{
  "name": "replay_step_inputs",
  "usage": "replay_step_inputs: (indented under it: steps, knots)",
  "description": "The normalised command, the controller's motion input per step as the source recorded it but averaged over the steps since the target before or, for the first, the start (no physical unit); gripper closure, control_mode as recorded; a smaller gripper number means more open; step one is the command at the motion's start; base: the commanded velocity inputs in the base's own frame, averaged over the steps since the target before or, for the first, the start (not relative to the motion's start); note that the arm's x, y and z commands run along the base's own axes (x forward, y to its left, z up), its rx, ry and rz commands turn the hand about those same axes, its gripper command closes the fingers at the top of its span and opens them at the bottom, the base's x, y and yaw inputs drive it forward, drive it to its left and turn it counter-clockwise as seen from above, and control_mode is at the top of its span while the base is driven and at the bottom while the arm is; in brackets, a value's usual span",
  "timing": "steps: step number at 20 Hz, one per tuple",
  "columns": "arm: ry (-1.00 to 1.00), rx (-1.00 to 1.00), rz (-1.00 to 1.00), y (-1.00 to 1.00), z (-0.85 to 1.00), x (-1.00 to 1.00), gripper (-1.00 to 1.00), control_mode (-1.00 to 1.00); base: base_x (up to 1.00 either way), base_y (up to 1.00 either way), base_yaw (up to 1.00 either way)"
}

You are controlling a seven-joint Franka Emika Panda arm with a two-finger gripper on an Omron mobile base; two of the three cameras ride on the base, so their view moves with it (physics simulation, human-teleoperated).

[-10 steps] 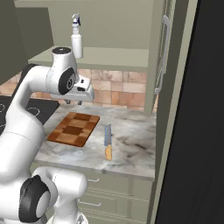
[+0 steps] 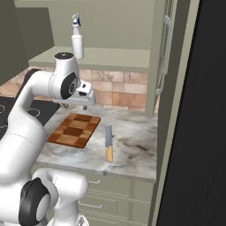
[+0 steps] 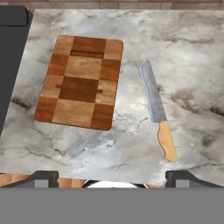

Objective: Move the cutting board and knife to the sink. Then move spray from the cabinet to the counter.

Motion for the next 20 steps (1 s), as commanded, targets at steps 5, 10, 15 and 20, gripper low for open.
replay_step_inputs:
  steps: [5, 10, 15, 20]
  knots:
    - [-0.01, 0.02, 0.0, 0.0, -0.41, 0.33, -1.0, -1.0, 0.0, 0.0, 0.0]
    - [-0.07, 0.02, 0.0, 0.0, -0.32, 0.49, -1.0, -1.0, 0.0, 0.0, 0.0]
    - [-0.02, 0.03, 0.0, 0.0, -0.23, 0.67, -1.0, -1.0, 0.0, 0.0, 0.0]
    - [0.0, 0.03, 0.0, 0.0, -0.22, 0.77, -1.0, -1.0, 0.0, 0.0, 0.0]
